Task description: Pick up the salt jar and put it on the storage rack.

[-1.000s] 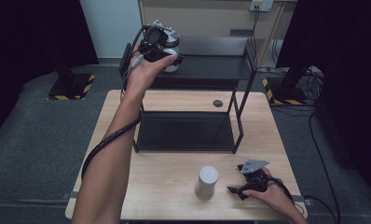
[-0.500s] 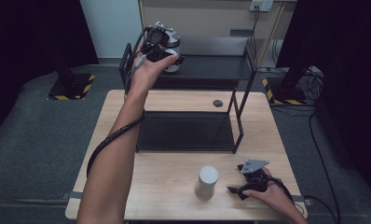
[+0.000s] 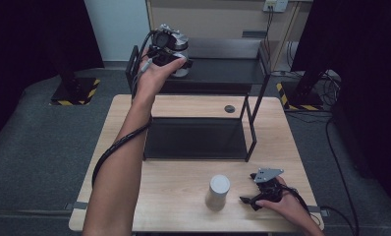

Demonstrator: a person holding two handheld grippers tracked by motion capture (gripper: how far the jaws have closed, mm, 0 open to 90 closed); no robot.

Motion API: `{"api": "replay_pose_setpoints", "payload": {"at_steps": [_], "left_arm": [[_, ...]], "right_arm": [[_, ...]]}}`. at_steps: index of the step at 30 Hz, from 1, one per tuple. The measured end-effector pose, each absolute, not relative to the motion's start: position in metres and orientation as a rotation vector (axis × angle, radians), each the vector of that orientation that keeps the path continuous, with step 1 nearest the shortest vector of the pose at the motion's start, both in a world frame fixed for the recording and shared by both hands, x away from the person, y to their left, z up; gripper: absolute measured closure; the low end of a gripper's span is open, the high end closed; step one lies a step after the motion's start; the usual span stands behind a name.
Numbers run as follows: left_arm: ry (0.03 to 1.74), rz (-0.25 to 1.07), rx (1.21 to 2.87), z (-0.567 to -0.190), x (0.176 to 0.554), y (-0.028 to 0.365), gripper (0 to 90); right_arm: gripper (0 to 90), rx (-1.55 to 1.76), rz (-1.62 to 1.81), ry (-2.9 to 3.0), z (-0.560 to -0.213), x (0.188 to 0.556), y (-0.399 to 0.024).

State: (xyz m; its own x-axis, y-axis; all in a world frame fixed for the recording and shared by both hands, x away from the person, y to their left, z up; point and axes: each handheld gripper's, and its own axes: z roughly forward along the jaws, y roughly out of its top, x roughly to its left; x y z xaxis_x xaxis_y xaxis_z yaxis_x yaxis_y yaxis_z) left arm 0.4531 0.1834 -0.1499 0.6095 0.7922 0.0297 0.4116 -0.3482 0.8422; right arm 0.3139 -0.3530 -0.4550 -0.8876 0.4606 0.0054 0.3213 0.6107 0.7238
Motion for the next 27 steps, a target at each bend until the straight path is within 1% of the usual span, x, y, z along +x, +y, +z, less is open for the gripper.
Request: {"api": "replay_pose_setpoints", "payload": {"at_steps": [5, 9, 10, 11, 14, 16, 17, 20, 27], "left_arm": [[0.959, 0.565, 1.973, -0.150, 0.452, 0.182, 29.6], [0.936, 0.594, 1.986, -0.152, 0.449, 0.181, 28.6], [0.932, 0.624, 1.993, -0.153, 0.446, 0.178, 21.9], [0.931, 0.628, 1.983, -0.154, 0.444, 0.179, 19.4], [0.922, 0.619, 1.973, -0.153, 0.440, 0.184, 14.2], [0.911, 0.623, 1.983, -0.152, 0.438, 0.184, 12.5], [0.907, 0.663, 1.985, -0.152, 0.431, 0.181, 11.1], [0.897, 0.661, 1.978, -0.150, 0.425, 0.184, 9.8], [0.884, 0.690, 1.969, -0.144, 0.413, 0.188, 9.8]], "right_arm": [[1.7, 0.651, 1.138, 2.653, -0.455, 0.314, -0.353], [1.7, 0.651, 1.138, 2.653, -0.455, 0.314, -0.353], [1.7, 0.651, 1.138, 2.653, -0.455, 0.314, -0.353], [1.7, 0.651, 1.138, 2.653, -0.455, 0.314, -0.353], [1.7, 0.651, 1.138, 2.653, -0.455, 0.314, -0.353], [1.7, 0.651, 1.138, 2.653, -0.455, 0.314, -0.353], [1.7, 0.651, 1.139, 2.653, -0.455, 0.314, -0.353], [1.7, 0.650, 1.139, 2.652, -0.455, 0.314, -0.353], [1.8, 0.654, 1.140, 2.651, -0.455, 0.313, -0.353]]}}
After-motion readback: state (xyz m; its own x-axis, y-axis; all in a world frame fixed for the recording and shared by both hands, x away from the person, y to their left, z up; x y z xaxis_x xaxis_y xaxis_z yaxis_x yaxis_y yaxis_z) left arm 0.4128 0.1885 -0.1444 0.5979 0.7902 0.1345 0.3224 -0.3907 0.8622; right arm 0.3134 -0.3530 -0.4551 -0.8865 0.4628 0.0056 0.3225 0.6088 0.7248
